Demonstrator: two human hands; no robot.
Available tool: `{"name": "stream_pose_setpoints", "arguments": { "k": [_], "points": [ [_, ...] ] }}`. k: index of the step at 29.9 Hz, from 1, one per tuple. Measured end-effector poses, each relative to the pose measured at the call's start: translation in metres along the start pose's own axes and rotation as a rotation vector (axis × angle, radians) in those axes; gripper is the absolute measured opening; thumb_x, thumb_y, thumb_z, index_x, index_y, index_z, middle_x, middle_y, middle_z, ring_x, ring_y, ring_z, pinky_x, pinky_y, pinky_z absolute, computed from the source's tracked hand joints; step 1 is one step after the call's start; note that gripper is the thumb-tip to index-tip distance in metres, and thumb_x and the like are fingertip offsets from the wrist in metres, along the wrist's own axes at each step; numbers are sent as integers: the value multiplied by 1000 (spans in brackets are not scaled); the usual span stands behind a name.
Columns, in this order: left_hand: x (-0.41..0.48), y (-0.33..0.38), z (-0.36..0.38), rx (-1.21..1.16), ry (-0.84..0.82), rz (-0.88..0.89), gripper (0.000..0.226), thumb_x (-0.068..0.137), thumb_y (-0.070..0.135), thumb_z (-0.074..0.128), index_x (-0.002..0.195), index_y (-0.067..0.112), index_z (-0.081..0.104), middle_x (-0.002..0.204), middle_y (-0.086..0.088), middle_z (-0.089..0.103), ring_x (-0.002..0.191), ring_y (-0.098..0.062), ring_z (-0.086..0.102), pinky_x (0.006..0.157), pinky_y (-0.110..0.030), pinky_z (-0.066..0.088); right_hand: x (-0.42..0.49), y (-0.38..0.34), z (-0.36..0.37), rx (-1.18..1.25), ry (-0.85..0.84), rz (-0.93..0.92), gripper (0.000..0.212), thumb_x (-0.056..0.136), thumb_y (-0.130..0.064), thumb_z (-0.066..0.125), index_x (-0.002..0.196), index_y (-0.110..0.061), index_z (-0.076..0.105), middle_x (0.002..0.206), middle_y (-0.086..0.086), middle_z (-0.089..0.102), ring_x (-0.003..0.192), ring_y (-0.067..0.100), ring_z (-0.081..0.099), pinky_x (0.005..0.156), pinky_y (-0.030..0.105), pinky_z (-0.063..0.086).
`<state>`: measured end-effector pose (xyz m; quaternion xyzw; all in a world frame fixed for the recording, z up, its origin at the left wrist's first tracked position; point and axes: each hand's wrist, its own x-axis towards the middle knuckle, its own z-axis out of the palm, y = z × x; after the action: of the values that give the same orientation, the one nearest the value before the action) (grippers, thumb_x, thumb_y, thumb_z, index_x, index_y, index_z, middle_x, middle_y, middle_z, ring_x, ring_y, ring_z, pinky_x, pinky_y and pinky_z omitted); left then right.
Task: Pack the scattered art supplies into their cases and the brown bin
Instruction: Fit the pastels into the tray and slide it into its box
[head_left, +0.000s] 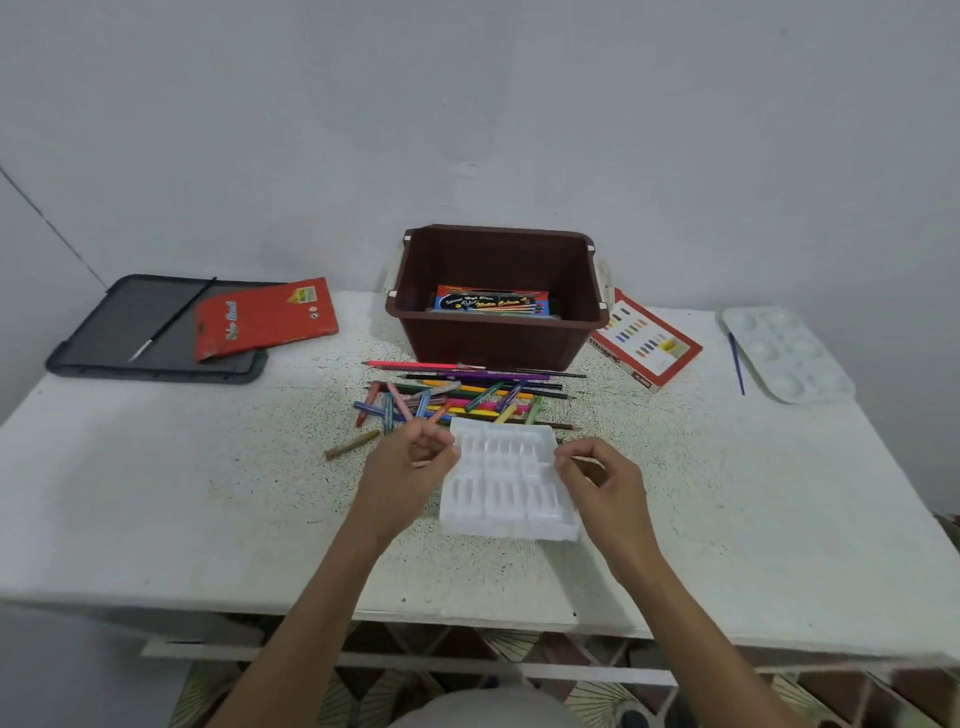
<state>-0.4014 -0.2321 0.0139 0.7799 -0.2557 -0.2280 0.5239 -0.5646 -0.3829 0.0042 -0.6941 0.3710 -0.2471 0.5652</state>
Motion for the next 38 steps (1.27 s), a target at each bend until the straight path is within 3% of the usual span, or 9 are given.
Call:
{"name": "stream_pose_setpoints", "arguments": {
  "k": [3,6,15,20,23,27,31,38],
  "points": [
    [-5,-5,0,48,-5,-18,15,86,14,72,95,22,64,106,9,66,93,-6,66,75,-18,51,-3,8,1,-76,-7,-41,15,91,-8,65,90,-23,67,104,-8,66,94,-1,63,81,23,53],
    [-12,-13,-2,100,-51,-39,20,87,10,67,97,27,63,111,10,61,84,-2,65,65,-13,50,-11,15,3,-136,-31,-90,15,89,-7,67,88,-22,66,98,-6,68,88,1,64,74,13,49],
    [-17,-37,-2,248,-227,-92,26,89,9,66,109,23,59,103,2,57,77,-5,63,59,-8,43,-19,40,7,-397,-147,-44,18,90,-10,67,81,-26,65,76,-7,65,68,5,58,62,14,45],
    [-14,-55,5,368,-262,-57,34,89,11,66,119,25,57,103,2,55,84,-10,62,68,-18,47,-15,47,10,-450,-183,-18,20,91,-7,64,79,-23,63,69,-7,62,58,1,52,56,13,42],
    [-11,-66,9,425,-221,20,40,91,14,63,131,21,57,107,4,53,88,-7,59,84,-26,51,-10,47,13,-498,-197,-38,16,92,-7,63,82,-19,63,69,-6,61,59,3,53,56,13,42],
    [-7,-77,14,533,-155,160,43,97,25,56,139,18,51,118,3,54,106,-11,51,95,-27,43,3,46,16,-528,-159,-74,10,92,-5,62,90,-15,65,68,-8,58,60,4,52,55,12,40],
    [-3,-87,17,641,-95,324,60,95,53,37,141,16,49,128,4,53,117,-14,43,100,-35,40,18,43,18,-539,-144,-98,10,91,-3,62,92,-12,66,67,-10,56,60,3,52,56,13,39],
    [6,-100,21,677,-49,434,60,95,58,40,141,20,47,135,6,45,128,-11,36,107,-30,25,32,49,19,-509,-138,-123,10,92,-3,60,93,-11,66,69,-4,59,61,8,52,57,22,41]
  ]
}}
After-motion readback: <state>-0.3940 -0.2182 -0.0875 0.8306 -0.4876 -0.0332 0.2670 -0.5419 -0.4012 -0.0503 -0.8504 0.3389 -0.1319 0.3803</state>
